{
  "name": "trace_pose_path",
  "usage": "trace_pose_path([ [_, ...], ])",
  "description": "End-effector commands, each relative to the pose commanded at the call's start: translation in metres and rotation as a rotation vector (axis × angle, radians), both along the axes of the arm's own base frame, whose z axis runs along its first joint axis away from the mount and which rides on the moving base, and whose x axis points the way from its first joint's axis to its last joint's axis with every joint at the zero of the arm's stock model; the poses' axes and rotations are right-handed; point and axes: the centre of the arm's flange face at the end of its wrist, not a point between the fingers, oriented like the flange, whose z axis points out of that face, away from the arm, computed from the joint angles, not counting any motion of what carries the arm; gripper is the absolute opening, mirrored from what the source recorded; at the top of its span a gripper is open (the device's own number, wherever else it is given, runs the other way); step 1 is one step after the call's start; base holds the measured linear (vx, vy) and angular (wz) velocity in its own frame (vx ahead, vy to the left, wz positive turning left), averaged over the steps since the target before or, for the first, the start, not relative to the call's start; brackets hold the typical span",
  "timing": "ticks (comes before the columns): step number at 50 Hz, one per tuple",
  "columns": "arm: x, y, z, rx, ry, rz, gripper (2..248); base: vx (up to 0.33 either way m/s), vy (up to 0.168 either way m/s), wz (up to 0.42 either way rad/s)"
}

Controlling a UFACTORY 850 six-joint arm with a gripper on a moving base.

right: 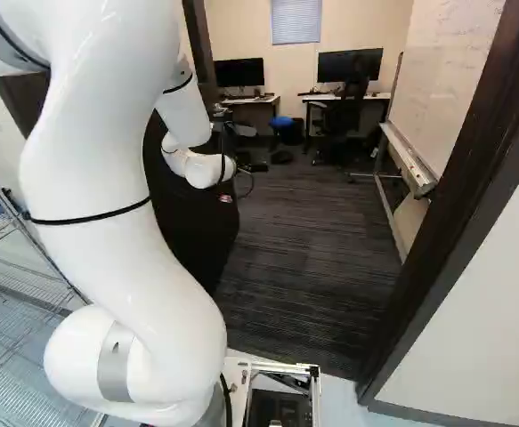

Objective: Open the door and move inside

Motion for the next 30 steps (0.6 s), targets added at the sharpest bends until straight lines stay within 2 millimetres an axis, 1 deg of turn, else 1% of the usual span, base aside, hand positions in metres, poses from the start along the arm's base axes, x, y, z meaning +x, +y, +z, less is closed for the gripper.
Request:
trace_pose_path([
  [30,-0.031,-0.036,0.002,-0.067,0.008,0.039,247,0.0,0.0,0.0],
])
